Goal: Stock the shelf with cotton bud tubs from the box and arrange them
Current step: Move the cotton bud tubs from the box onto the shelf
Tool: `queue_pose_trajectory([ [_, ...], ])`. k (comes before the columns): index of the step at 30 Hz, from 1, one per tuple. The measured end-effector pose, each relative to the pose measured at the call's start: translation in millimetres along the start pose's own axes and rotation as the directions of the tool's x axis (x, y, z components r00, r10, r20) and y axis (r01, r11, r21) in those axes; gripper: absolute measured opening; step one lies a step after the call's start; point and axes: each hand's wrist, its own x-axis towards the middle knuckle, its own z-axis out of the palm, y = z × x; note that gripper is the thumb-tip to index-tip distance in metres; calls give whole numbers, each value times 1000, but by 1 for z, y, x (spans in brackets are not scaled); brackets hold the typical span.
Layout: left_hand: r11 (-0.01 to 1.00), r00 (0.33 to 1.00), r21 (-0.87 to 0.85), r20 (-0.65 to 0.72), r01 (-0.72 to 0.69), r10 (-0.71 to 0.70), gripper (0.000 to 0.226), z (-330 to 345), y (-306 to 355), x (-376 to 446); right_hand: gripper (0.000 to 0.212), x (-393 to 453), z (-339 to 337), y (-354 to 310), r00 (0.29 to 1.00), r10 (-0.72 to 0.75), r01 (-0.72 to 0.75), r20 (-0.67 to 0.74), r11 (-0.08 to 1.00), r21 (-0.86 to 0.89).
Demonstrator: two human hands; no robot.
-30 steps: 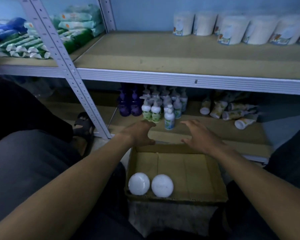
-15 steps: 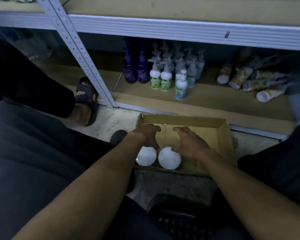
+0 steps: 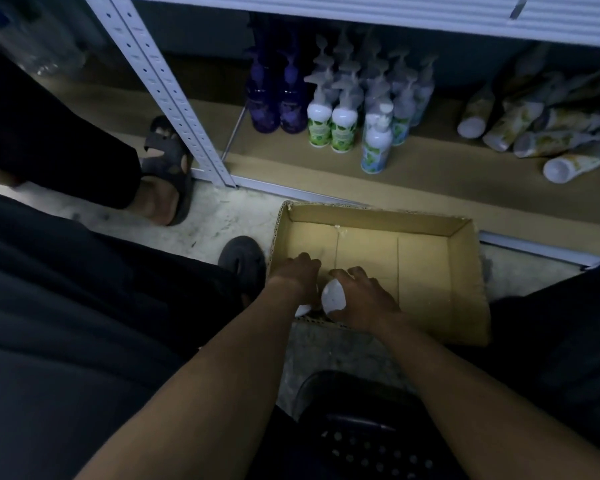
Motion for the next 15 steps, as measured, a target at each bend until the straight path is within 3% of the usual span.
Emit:
queue_pose_trajectory([
  [15,995,996,-62,-38,81,-83,74,21,-9,-6,68,5,19,4,998,-18,22,-58,998,64],
])
